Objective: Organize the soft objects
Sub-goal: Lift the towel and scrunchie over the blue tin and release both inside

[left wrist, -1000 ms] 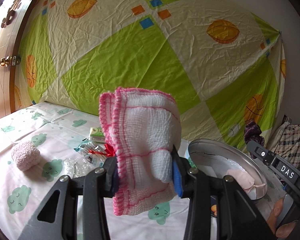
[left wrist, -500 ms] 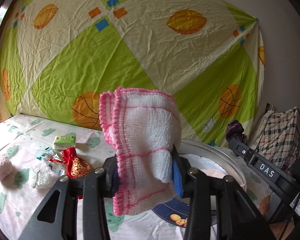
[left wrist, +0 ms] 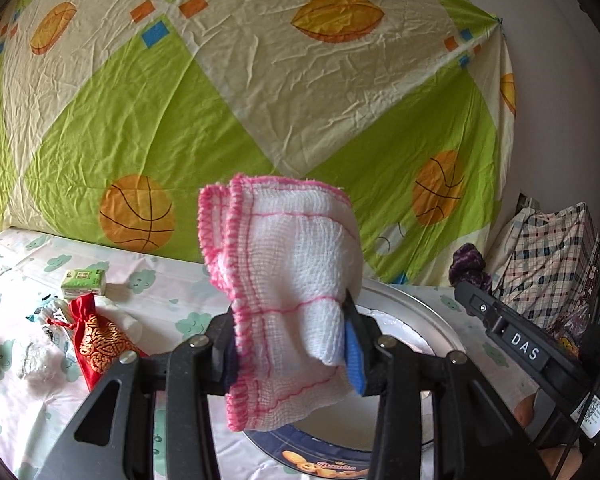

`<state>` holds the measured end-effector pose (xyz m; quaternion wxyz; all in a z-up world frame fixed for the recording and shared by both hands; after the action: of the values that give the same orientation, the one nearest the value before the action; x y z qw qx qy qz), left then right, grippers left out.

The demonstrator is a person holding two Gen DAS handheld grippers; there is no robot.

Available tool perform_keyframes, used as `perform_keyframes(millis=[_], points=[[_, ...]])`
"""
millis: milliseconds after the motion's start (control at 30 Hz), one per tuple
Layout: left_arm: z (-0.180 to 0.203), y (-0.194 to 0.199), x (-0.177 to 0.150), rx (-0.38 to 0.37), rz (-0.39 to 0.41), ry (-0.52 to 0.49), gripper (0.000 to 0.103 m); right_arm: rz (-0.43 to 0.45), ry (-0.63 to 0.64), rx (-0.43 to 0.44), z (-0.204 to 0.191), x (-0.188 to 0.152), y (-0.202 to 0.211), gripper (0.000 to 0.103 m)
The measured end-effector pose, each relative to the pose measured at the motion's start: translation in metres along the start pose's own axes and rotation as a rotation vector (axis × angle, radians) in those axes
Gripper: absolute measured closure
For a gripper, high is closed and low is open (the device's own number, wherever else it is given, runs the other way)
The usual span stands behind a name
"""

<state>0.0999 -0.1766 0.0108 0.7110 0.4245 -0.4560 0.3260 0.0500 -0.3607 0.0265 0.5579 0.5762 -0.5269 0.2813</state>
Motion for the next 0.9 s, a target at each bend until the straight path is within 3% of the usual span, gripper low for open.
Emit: perform_keyframes(millis=[400, 700, 900], points=[[0.036, -0.046, -0.013, -0.038, -0.097, -0.050, 0.062, -0.084, 0.000, -0.071, 0.029, -0.010, -0.030, 0.070], [0.023, -0.067, -0.032, 0.008, -0.180, -0.050, 0.062, -0.143, 0.030, -0.085, 0.028, -0.025, -0.050, 0.070], [0.027, -0.074, -0.039, 0.015, -0.219, -0.079, 0.062, -0.206, 0.012, -0.004, 0.016, -0.035, -0.061, 0.070]])
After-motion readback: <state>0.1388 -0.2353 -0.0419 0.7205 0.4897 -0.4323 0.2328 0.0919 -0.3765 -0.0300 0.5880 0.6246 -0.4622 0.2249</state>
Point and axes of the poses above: each gripper's, at about its wrist camera, not at the fingertips, and y roughly against the way its jaws point, z to its right, x to its top, the point moved 9 cm from there along -y, roughly the way its jaws point, and after that the axes turned 2 degrees about -x, right-handed, at the moved point
